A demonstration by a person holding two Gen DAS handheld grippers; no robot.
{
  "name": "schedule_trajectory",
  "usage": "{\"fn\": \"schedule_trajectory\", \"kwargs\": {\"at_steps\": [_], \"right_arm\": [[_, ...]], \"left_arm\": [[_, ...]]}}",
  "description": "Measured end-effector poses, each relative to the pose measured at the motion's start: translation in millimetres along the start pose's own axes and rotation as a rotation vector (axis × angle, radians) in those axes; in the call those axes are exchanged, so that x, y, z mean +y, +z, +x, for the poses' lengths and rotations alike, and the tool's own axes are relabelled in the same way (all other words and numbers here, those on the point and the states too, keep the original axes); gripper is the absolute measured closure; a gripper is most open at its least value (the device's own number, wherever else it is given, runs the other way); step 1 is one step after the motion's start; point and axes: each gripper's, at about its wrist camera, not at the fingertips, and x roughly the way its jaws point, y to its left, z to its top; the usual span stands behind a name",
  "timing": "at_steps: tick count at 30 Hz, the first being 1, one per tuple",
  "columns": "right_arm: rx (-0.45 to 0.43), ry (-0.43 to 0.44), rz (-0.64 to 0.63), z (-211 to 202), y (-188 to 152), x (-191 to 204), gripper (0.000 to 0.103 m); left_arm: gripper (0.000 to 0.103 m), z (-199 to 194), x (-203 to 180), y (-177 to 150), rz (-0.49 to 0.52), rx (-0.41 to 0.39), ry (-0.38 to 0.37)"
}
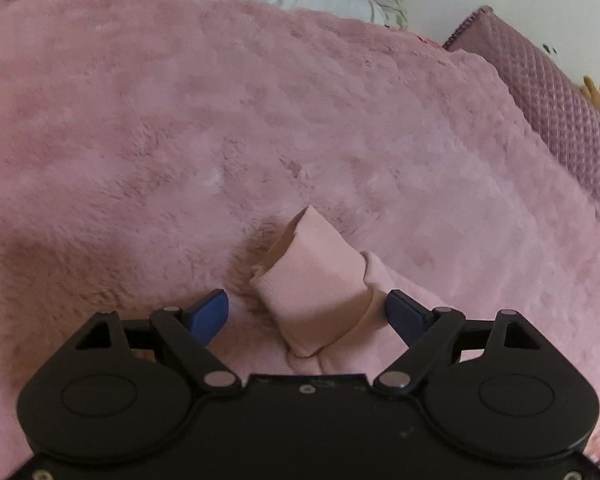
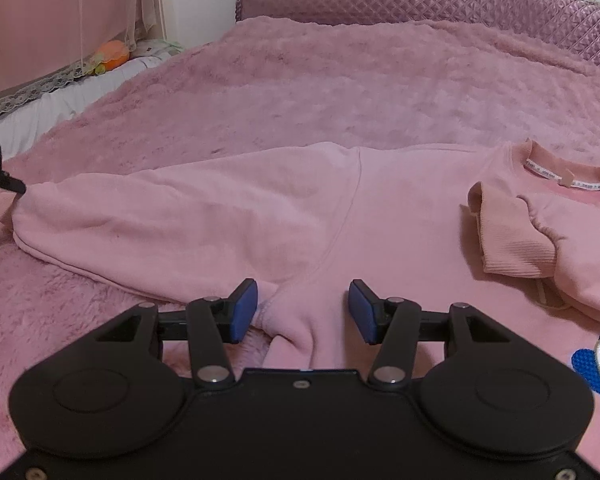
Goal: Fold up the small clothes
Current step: 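Grasp the other sleeve cuff with the left tool, then lift the cuff with the left tool and fold it across the body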
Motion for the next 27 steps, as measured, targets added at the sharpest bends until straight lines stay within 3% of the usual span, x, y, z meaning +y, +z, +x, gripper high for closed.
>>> {"fn": "schedule_trajectory", "kwargs": {"at_steps": [3,7,9,10,11,16,20,23,27], "right_arm": [[0.002,0.000,-0.001,2,0,0,0.050],[0.004,-0.003,-0.003,5,0,2,0.050],[0.005,-0.004,-0.004,5,0,3,0.049],[0.005,-0.005,-0.005,5,0,3,0.049],[0.005,-0.006,-0.005,6,0,3,0.049],[0.008,-0.006,-0.004,6,0,4,0.049],[0.010,-0.007,-0.004,7,0,4,0.049],[0.012,-0.005,0.001,7,0,3,0.049],[0.015,0.008,0.019,6,2,-1,0.049]], "left_arm": [[0.017,5,2,1,-0.043,0.002,-0.023],[0.020,-3,-1,-2,-0.023,-0.045,-0.022],[0.039,-5,-2,-2,-0.014,-0.052,-0.030],[0.077,-6,-2,-3,-0.015,-0.036,-0.045],[0.098,-4,-2,-3,-0.026,-0.014,-0.044],[0.098,2,6,2,-0.098,0.013,-0.061],[0.099,-5,1,3,-0.080,-0.012,-0.072],[0.099,-21,-8,7,-0.060,-0.050,-0.123],[0.099,-50,-35,14,-0.030,-0.094,-0.245]]}}
